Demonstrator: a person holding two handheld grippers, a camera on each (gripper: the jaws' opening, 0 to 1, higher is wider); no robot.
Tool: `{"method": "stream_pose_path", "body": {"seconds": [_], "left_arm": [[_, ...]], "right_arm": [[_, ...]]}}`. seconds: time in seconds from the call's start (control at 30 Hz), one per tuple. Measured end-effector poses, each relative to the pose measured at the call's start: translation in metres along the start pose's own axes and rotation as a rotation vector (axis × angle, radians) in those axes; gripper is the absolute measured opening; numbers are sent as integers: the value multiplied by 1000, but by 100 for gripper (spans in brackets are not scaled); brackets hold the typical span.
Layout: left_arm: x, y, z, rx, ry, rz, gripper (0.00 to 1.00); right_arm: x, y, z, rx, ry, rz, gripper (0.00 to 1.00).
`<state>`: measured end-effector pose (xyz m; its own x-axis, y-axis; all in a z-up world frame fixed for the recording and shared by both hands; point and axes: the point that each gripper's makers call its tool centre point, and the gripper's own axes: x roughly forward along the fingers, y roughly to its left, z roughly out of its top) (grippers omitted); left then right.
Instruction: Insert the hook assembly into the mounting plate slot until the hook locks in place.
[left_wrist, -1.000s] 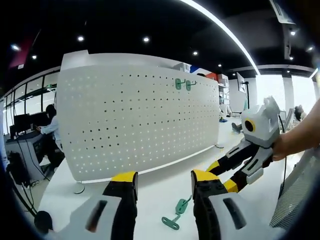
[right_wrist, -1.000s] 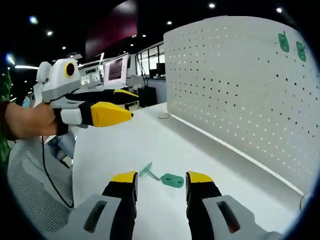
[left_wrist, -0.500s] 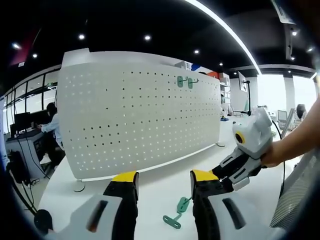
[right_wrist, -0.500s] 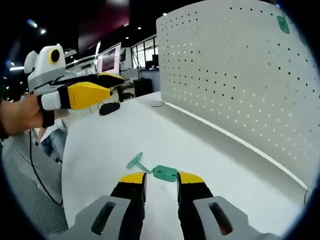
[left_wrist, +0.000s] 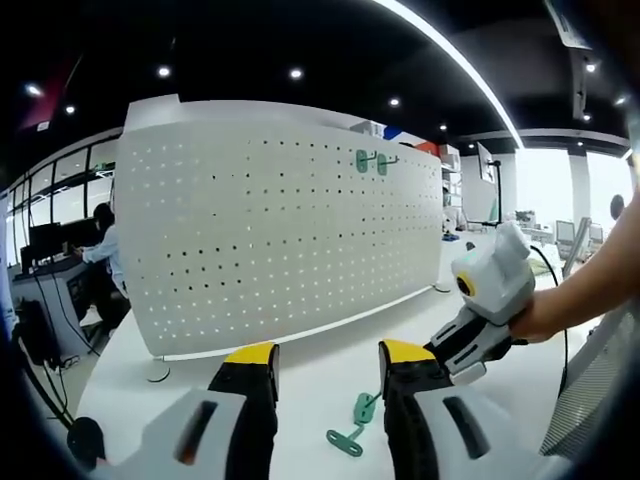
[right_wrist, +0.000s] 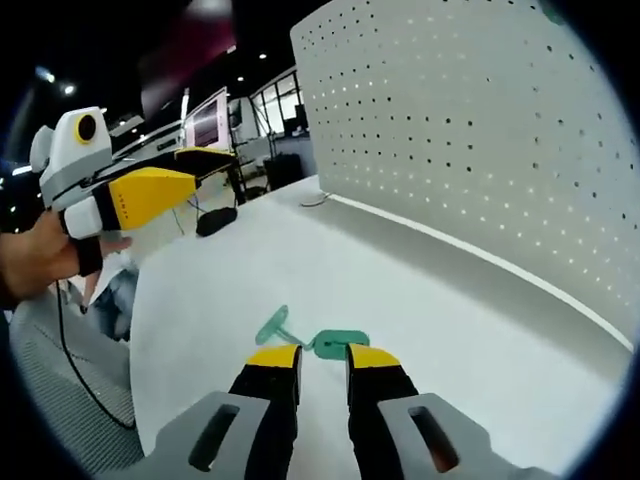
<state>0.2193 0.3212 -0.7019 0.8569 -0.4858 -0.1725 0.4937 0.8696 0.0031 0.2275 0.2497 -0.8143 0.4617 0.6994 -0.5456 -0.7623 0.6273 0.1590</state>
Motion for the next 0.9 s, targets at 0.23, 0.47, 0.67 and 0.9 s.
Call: {"method": "stream_pose_path", "body": {"seconds": [0.23, 0.47, 0.67, 0.9], "left_arm": [[1, -1, 0, 1, -1, -3, 41], [1, -1, 0, 0, 0, -6, 40], [2, -2, -1, 2, 5, -12, 40], [2, -4, -2, 4, 10, -19, 40]], "right_arm": [[5, -5, 8, 37, -16, -17, 17], [13, -9, 10, 57, -8, -43, 13], [19, -12, 9, 73, 6, -59, 12], [23, -16, 11, 91, 4, -73, 10]]}}
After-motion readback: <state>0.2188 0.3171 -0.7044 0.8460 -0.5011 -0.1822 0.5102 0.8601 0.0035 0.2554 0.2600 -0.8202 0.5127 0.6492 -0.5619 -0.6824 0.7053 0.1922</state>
